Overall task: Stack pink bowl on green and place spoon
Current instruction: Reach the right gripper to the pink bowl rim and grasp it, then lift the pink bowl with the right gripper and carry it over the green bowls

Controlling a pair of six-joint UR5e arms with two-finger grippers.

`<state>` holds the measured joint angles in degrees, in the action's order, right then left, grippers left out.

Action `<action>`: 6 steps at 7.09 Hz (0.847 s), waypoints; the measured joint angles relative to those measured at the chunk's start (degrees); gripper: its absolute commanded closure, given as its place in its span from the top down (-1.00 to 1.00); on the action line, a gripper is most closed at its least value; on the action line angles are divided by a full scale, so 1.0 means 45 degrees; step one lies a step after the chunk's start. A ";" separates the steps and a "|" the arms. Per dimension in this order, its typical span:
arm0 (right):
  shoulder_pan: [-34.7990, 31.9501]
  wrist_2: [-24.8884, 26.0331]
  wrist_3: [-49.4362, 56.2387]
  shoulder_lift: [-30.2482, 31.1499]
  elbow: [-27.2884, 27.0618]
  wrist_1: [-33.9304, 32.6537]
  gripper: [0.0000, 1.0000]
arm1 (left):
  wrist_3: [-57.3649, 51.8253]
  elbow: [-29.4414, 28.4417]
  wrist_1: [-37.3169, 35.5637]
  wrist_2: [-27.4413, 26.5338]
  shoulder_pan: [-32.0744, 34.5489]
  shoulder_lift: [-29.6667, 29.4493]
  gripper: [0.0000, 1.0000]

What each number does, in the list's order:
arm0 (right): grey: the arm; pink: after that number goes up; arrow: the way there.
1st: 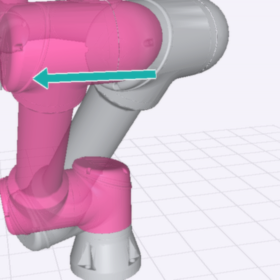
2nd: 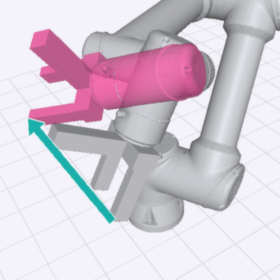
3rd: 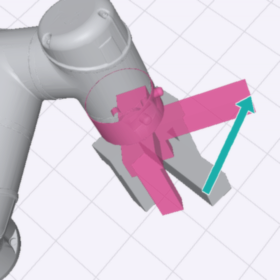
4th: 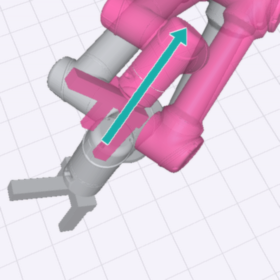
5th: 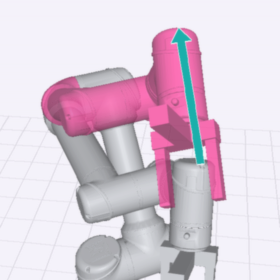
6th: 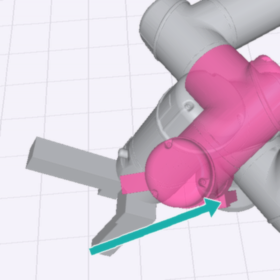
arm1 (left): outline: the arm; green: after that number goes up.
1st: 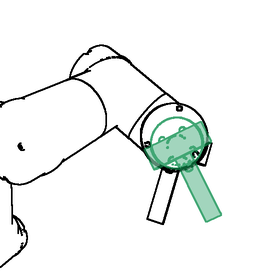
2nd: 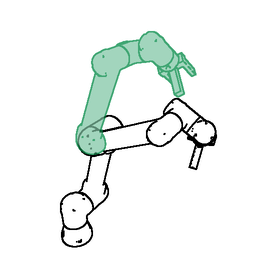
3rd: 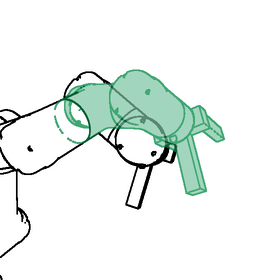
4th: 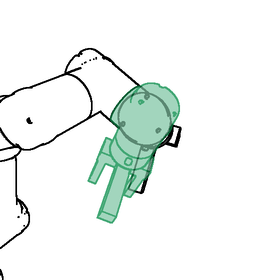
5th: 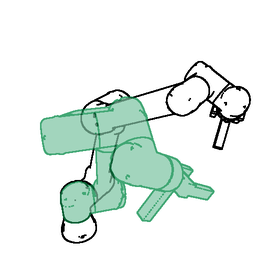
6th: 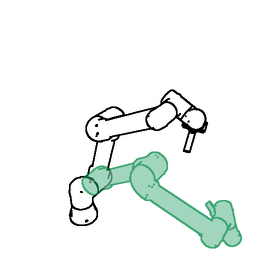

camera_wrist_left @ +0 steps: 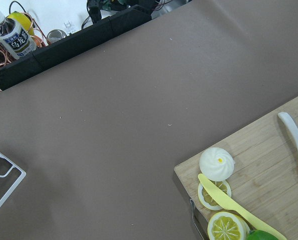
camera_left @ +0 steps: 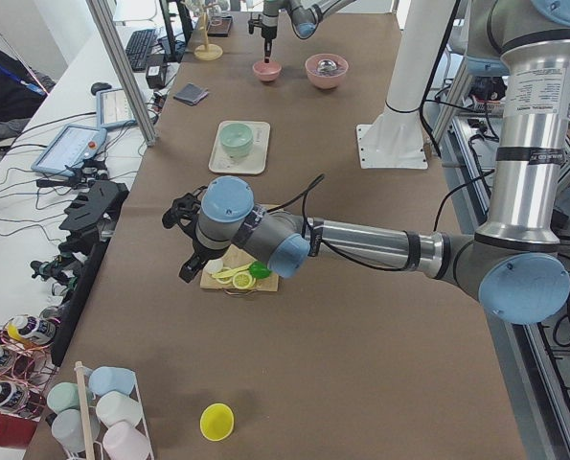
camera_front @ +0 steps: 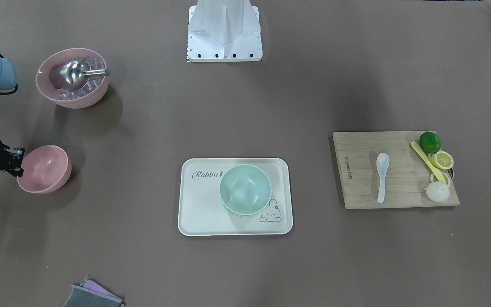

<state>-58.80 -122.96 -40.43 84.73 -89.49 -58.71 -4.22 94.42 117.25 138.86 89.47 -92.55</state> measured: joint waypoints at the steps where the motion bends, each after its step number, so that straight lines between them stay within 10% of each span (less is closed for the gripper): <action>1: 0.0000 -0.0023 0.0000 -0.0025 -0.0041 -0.0001 -1.00 | -0.0004 0.0001 0.0005 0.0002 0.0000 0.0000 0.96; 6: 0.0285 -0.0092 -0.2730 -0.1789 -0.0846 -0.0277 -1.00 | -0.0007 0.0013 0.0243 0.0003 0.0000 0.0233 0.96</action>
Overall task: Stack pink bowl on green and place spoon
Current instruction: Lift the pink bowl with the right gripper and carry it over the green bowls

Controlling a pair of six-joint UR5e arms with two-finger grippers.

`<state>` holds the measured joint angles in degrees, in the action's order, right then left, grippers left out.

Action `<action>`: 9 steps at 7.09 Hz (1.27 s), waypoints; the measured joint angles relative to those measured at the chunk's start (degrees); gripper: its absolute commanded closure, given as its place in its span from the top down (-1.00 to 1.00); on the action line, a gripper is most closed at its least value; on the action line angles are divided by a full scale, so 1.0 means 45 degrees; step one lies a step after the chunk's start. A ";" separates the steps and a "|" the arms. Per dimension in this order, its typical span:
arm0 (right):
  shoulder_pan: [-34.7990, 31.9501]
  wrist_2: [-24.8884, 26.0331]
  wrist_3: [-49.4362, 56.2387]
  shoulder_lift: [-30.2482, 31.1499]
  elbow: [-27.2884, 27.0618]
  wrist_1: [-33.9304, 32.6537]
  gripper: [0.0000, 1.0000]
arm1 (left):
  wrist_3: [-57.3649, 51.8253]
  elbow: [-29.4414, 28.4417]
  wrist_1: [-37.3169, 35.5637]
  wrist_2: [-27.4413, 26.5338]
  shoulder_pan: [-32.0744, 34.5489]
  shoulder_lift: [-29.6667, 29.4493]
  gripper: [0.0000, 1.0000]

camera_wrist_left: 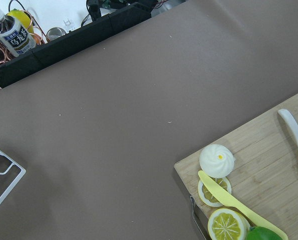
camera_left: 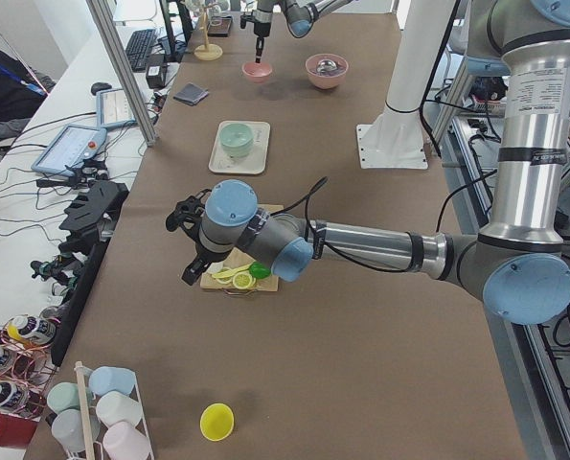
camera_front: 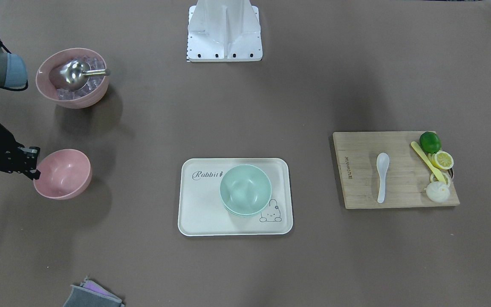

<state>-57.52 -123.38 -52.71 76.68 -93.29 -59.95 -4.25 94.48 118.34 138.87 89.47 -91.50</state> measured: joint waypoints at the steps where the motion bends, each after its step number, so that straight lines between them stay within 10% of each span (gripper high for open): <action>1: 0.0443 0.0158 -0.1453 -0.1135 -0.0042 -0.0642 -1.00 | -0.0006 0.0000 0.0025 0.0000 0.0000 0.0026 0.96; 5: 0.2589 0.2135 -0.5033 -0.6022 0.0357 -0.5334 -1.00 | -0.0007 0.0000 0.0119 0.0000 0.0000 0.0132 0.96; 9: 0.3763 0.2890 -0.6800 -0.9436 0.3476 -0.6018 -1.00 | -0.0012 -0.0018 0.0128 -0.0005 0.0001 0.0255 0.96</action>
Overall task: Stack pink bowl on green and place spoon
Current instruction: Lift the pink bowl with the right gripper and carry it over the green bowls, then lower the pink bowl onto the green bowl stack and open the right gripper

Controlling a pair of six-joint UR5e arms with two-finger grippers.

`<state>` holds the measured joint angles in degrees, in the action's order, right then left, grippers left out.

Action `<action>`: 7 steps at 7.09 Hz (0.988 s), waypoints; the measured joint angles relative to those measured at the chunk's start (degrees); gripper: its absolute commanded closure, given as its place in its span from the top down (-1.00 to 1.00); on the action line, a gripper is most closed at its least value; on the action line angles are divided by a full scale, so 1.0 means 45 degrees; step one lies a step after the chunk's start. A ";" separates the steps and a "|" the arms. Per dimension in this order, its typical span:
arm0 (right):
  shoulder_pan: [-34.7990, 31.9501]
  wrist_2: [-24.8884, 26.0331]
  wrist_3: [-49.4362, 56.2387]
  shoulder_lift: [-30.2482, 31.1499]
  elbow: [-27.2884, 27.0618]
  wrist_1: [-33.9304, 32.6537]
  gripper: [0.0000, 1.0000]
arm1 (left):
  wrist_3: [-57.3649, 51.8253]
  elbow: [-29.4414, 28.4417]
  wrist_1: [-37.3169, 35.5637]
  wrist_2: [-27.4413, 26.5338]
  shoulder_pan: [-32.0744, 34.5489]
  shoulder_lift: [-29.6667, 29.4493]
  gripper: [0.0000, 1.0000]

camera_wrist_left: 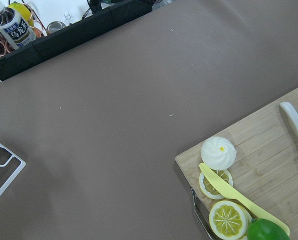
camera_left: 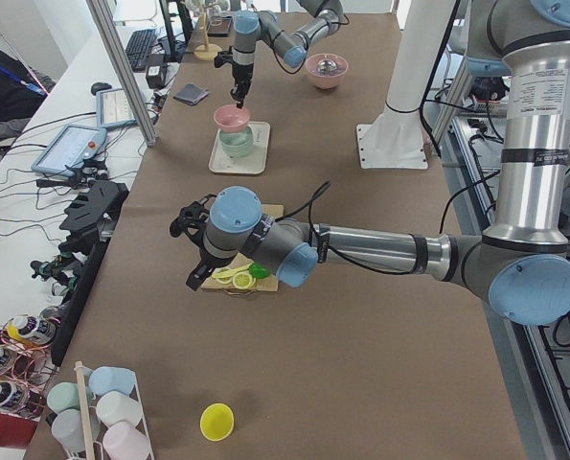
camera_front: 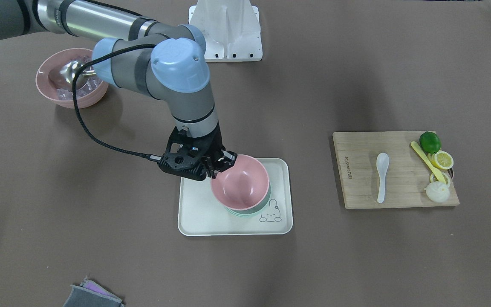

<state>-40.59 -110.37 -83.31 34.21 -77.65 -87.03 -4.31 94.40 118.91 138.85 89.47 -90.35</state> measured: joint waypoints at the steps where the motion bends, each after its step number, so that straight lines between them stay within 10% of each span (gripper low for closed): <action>1: 0.0167 0.0189 -0.0108 -0.0223 0.0353 0.0017 -1.00 | 0.0000 -0.0001 0.0000 -0.0005 0.0000 0.0030 0.96; 7: 0.0676 0.0690 -0.0140 -0.0311 0.1063 0.0102 -1.00 | 0.0000 -0.0002 0.0000 0.0004 -0.0007 0.0059 0.96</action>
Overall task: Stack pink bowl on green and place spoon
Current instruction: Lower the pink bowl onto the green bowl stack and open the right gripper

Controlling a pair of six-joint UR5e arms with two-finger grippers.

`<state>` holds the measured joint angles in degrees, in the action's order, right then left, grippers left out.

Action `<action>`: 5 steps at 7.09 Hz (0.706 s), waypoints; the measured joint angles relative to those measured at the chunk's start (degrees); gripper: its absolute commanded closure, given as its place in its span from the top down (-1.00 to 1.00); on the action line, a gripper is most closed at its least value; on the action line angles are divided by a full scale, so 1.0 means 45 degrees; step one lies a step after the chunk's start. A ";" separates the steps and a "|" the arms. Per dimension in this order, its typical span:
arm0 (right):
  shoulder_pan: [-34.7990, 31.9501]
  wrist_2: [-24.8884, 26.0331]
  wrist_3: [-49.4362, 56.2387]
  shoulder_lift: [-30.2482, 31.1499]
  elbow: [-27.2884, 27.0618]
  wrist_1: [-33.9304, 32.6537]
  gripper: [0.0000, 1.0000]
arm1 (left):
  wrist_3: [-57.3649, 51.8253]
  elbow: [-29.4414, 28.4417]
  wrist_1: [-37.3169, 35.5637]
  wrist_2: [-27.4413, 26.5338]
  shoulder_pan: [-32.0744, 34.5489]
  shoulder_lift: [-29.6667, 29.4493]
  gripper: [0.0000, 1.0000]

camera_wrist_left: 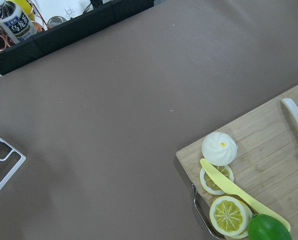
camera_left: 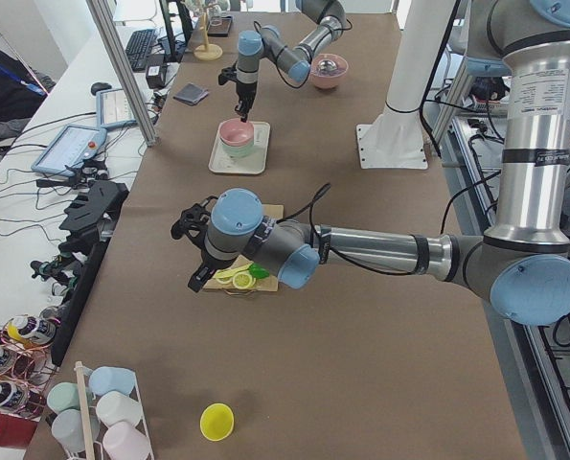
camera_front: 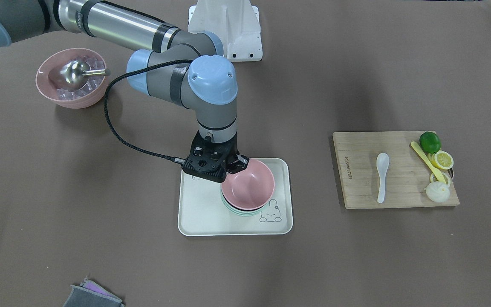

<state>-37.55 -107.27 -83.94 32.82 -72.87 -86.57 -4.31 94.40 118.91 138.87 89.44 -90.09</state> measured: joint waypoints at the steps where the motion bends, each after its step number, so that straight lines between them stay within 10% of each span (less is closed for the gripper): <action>1: 0.0013 0.0029 0.0001 0.0006 0.0024 0.0000 -1.00 | 0.0000 0.0000 0.0000 0.0000 0.0003 0.0000 0.96; 5: 0.0011 0.0229 0.0013 0.0031 0.0046 0.0000 -1.00 | 0.0000 0.0000 0.0000 0.0000 0.0006 0.0000 0.96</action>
<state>-37.50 -106.24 -83.88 32.95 -72.66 -86.57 -4.31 94.39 118.92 138.87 89.47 -90.09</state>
